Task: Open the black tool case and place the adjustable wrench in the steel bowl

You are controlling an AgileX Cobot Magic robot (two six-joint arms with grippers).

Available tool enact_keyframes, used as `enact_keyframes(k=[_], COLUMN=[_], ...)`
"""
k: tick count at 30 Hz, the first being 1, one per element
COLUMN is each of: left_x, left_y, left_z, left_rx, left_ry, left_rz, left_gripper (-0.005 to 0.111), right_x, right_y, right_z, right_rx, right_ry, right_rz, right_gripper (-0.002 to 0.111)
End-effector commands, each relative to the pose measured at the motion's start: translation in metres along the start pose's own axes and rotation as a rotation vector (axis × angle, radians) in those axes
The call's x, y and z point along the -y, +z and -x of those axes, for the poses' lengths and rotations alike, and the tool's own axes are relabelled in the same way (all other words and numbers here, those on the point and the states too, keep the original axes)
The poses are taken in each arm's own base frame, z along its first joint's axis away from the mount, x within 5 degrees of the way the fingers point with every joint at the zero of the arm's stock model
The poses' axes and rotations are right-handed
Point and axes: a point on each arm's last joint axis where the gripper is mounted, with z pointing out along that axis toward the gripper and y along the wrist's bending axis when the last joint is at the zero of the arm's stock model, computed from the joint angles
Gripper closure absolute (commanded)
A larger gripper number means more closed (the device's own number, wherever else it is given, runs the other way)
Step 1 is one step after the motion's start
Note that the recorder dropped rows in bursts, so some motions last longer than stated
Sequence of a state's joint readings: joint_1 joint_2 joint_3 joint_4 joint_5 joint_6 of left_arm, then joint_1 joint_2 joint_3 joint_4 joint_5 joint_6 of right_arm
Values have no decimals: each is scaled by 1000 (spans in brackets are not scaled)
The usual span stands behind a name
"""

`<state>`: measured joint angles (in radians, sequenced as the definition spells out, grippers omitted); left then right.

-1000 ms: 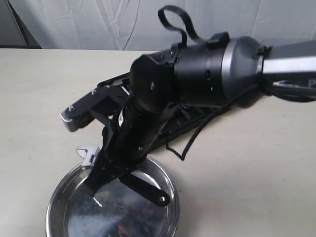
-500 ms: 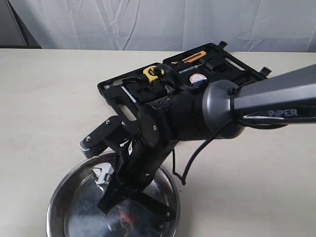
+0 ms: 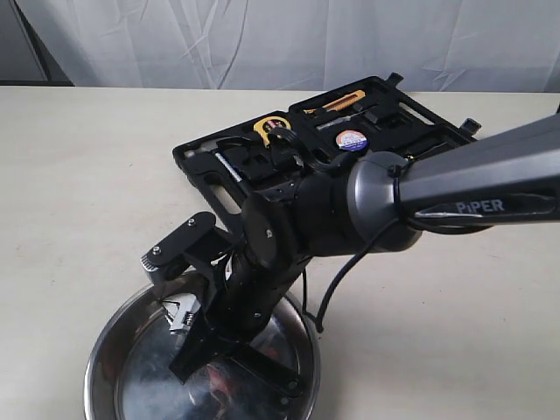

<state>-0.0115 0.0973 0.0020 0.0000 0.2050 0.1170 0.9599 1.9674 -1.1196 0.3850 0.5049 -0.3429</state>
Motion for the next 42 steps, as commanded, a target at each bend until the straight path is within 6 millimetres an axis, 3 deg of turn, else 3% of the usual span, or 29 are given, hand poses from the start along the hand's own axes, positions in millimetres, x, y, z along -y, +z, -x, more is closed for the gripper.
enact_keyframes(k=[1,4,10,13,15,18,25,32,37,42], left_x=[0,0,0,0,0,0,0,0,0,0], left_y=[0,0,0,0,0,0,0,0,0,0], left_z=[2,2,2,2,2,2,2,2,2,2], left_rx=[17,17,17,17,17,17,17,17,17,17], left_ry=[-3,-3,-3,-3,-3,-3,-3,-3,-3,-3], left_rz=[-7,-7,-7,-7,-7,-7,-7,-7,-7,-7], left_gripper=[106,106,106,106,106,106,106,106,106,106], right_x=[-1,0,-1,-2,-4,-7,-22,-23,-29,-32], right_y=[-3,-3,-3,-9,-17,-41,-134,-217,-253,-272], right_z=[3,3,2,2,5,11,19,-4,-33,-44], right_rx=[24,23,19,16,37,102,354,492,456,489], right_ry=[-4,-17,-17,-19,-22,-55,-95,-44,-26,-43], right_rz=[-3,-4,-2,6,7,-6,-42,-179,-186,-196], right_gripper=[109,104,70,73,84,109,108,108,108,108])
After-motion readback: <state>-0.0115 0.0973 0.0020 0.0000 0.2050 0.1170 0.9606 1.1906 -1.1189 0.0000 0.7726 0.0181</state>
